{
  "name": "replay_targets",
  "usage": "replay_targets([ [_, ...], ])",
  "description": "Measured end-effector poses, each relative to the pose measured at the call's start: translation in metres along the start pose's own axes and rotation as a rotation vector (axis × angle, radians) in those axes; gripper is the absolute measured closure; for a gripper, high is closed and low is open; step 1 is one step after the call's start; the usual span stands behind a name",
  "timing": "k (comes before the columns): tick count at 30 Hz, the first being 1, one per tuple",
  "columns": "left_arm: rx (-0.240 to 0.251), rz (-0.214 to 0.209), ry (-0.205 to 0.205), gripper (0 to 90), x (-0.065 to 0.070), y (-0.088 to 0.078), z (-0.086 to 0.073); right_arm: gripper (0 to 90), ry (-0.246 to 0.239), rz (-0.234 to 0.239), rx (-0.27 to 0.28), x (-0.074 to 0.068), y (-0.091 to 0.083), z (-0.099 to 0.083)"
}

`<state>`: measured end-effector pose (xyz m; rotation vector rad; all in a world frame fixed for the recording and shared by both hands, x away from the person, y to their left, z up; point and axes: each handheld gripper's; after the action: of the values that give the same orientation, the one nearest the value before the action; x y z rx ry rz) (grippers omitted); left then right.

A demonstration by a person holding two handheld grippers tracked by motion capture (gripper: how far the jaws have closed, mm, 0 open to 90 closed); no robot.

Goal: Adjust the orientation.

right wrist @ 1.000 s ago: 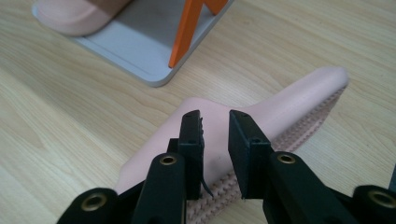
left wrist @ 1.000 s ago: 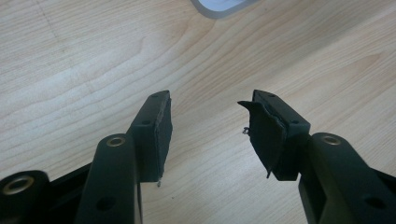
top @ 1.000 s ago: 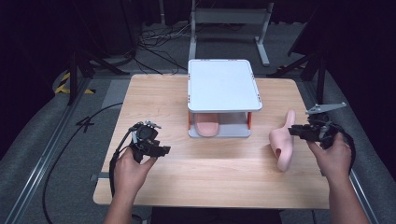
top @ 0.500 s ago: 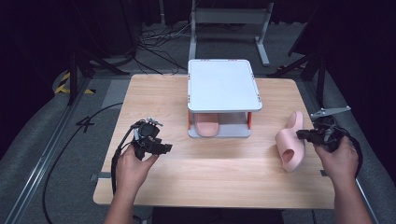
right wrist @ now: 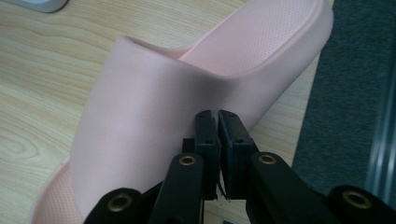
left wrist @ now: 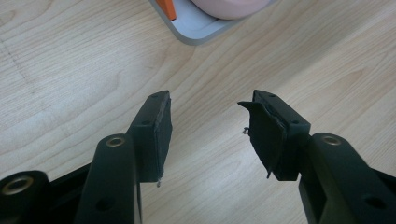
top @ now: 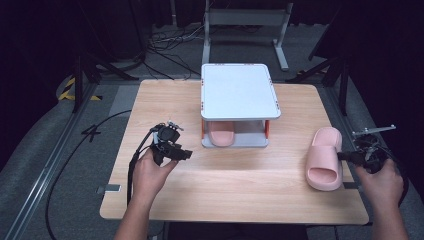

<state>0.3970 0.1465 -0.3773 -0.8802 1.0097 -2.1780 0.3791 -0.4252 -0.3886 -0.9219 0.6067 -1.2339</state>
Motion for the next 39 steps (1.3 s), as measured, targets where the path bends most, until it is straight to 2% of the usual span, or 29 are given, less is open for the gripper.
replay_targets([
  [3,-0.003,-0.006,0.000,49.2,0.001,0.001,0.001,87.3,0.004,0.003,-0.001,0.000,0.005,-0.002],
  [5,-0.007,-0.005,0.005,49.2,0.001,0.001,0.001,85.5,-0.010,0.011,-0.051,-0.003,0.015,-0.002],
  [7,-0.002,-0.006,0.002,49.3,0.000,0.000,0.000,84.8,-0.039,0.016,-0.091,-0.009,0.026,-0.002],
  [10,0.008,-0.003,-0.004,49.3,-0.001,-0.003,0.000,83.6,-0.090,0.030,-0.114,-0.023,0.037,0.001],
  [14,0.012,-0.004,-0.007,49.3,-0.002,-0.005,-0.003,80.6,-0.138,0.093,-0.089,-0.043,0.041,0.009],
  [16,0.016,-0.003,-0.008,49.3,-0.002,-0.006,-0.004,77.3,-0.161,0.114,-0.076,-0.047,0.041,0.011],
  [17,0.015,-0.005,-0.007,49.3,-0.002,-0.007,-0.004,77.3,-0.161,0.114,-0.076,-0.047,0.041,0.011],
  [20,0.022,0.003,-0.011,49.3,-0.002,-0.009,-0.006,54.7,-0.196,0.102,-0.049,-0.043,0.029,0.012],
  [22,0.019,0.003,-0.014,49.3,-0.003,-0.009,-0.008,44.4,-0.277,0.060,0.009,-0.042,0.022,0.011],
  [23,0.014,0.003,-0.015,49.3,-0.004,-0.009,-0.009,42.4,-0.319,0.031,0.050,-0.043,0.018,0.011],
  [24,0.011,0.005,-0.020,49.3,-0.004,-0.008,-0.010,41.7,-0.338,0.026,0.063,-0.045,0.015,0.013],
  [26,0.012,0.007,-0.023,49.3,-0.004,-0.009,-0.013,39.5,-0.348,0.059,0.062,-0.047,0.012,0.018],
  [28,0.014,0.012,-0.036,49.3,-0.004,-0.012,-0.017,38.8,-0.397,0.100,0.079,-0.054,0.013,0.021],
  [29,0.014,0.012,-0.036,49.3,-0.004,-0.012,-0.017,38.8,-0.397,0.100,0.079,-0.054,0.013,0.021],
  [30,0.018,0.016,-0.038,49.3,-0.004,-0.014,-0.019,36.2,-0.425,0.117,0.069,-0.059,0.016,0.024],
  [32,0.024,0.024,-0.051,49.3,-0.006,-0.018,-0.026,32.1,-0.481,0.110,0.053,-0.068,0.024,0.027],
  [34,0.029,0.027,-0.063,49.4,-0.007,-0.020,-0.029,29.1,-0.503,0.126,0.083,-0.070,0.026,0.031],
  [36,0.031,0.030,-0.072,49.6,-0.009,-0.022,-0.032,25.0,-0.523,0.149,0.084,-0.072,0.030,0.033],
  [37,0.033,0.031,-0.074,49.6,-0.010,-0.022,-0.033,24.8,-0.529,0.162,0.087,-0.073,0.032,0.033],
  [39,0.031,0.029,-0.074,49.7,-0.010,-0.022,-0.034,32.6,-0.537,0.221,0.096,-0.072,0.034,0.033],
])
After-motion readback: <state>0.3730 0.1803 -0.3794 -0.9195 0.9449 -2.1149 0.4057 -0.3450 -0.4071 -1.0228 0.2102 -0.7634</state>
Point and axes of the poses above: each handheld gripper's, and its own axes: y roughly forward along the jaws, z roughly out of its top, x roughly to its right, and after that the axes turned 9 degrees about -z, right-handed
